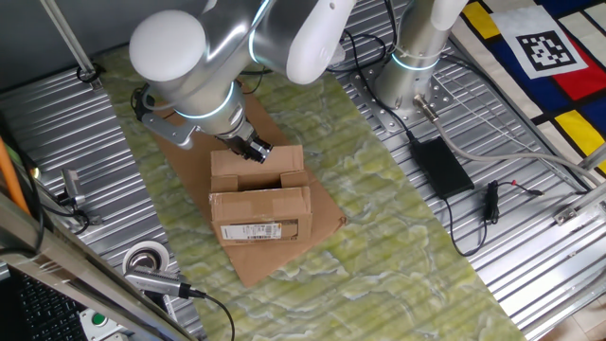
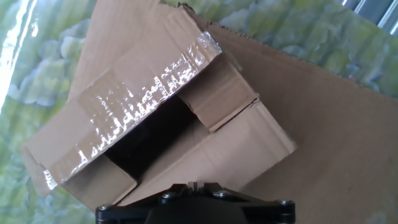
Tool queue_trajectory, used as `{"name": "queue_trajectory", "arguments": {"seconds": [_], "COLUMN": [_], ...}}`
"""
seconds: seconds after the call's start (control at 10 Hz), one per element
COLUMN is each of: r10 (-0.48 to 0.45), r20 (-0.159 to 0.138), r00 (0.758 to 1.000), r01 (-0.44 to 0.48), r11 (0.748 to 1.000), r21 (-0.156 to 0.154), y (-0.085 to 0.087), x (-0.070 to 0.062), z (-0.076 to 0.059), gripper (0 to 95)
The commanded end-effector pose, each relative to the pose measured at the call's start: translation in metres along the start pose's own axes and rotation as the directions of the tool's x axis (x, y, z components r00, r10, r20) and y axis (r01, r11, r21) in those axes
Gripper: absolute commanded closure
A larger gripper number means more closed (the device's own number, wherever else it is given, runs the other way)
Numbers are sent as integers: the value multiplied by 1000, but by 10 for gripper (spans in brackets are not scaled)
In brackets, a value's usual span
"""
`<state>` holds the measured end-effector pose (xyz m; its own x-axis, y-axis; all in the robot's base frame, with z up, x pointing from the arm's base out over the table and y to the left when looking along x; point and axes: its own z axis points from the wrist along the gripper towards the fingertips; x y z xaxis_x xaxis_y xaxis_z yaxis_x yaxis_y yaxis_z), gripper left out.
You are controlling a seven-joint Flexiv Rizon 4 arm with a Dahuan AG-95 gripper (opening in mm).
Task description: Open a box
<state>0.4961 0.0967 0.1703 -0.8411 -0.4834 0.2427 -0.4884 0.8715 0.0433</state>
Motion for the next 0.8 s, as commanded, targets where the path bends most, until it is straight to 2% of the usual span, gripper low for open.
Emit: {"name": "queue_trajectory", "arguments": {"seconds": [0.1,0.8], "r10": [-5,8], "r20": [4,16], "r00": [1000,1000], "r01": [5,-8], "r11": [1000,1000], "r21": [0,-3], "y": [-1,-3], "x": [-2,-7], "z": [4,16], "gripper": [950,950]}}
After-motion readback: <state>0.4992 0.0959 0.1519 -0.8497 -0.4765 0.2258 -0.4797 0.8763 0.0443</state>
